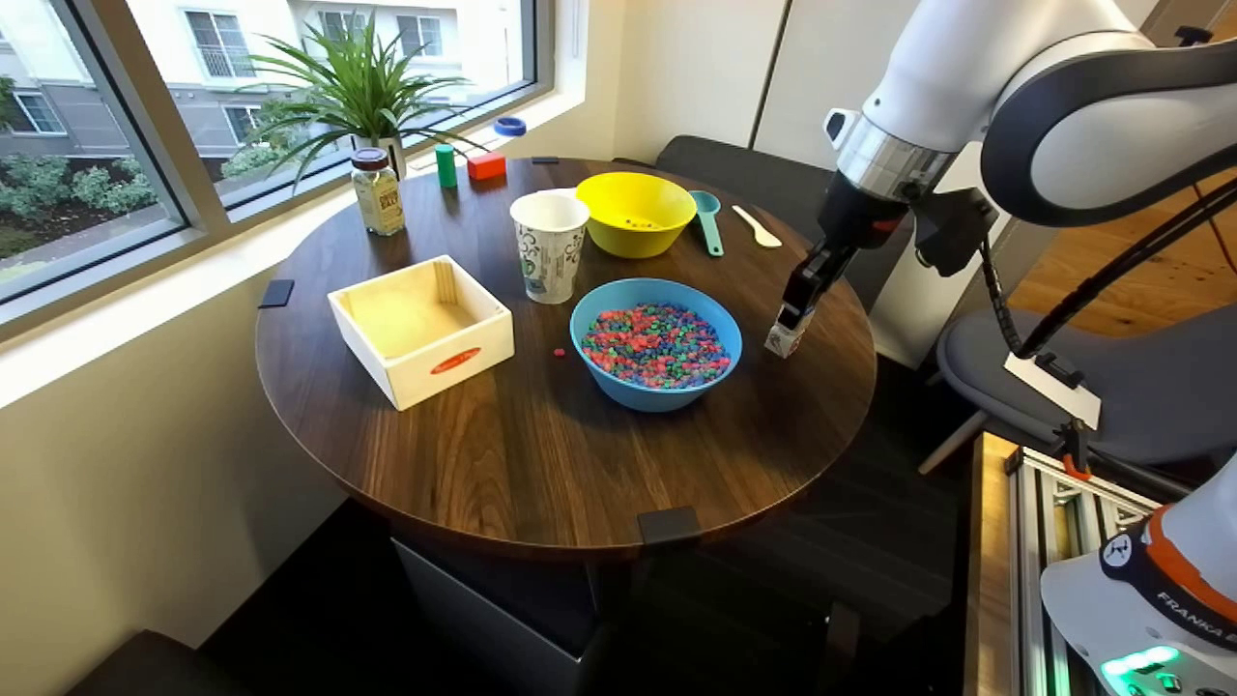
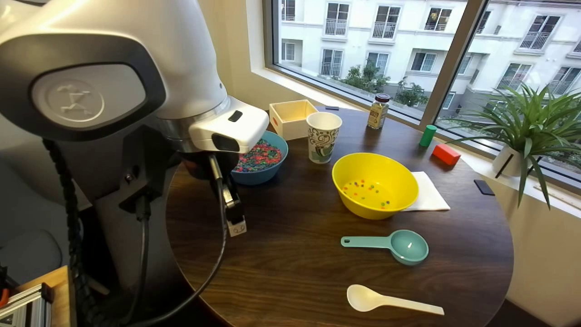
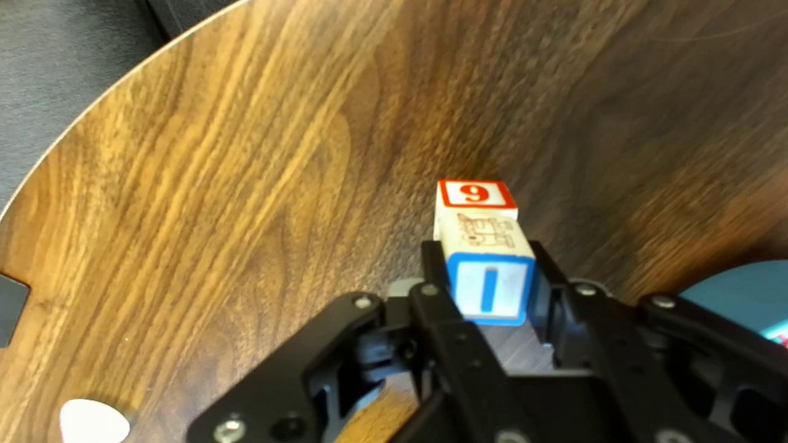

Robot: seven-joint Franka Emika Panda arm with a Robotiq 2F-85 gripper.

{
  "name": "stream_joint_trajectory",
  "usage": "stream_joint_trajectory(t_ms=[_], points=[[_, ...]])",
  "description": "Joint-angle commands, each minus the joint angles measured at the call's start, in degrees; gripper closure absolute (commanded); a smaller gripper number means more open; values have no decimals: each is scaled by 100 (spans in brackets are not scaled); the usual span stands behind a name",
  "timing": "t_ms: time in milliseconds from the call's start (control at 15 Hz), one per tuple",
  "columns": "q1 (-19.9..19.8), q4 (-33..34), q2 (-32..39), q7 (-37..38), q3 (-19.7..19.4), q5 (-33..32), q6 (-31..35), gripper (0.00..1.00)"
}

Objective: Put the top block on the table at the left, the put the right block on the left block

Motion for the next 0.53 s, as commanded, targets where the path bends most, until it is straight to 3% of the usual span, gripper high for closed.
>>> stream_joint_trajectory(t_ms=[0, 400, 467], points=[[46, -60, -45, 44, -16, 79, -68, 92], [40, -52, -16, 46, -17, 67, -75, 92], [47, -46, -17, 32, -24, 86, -95, 42]])
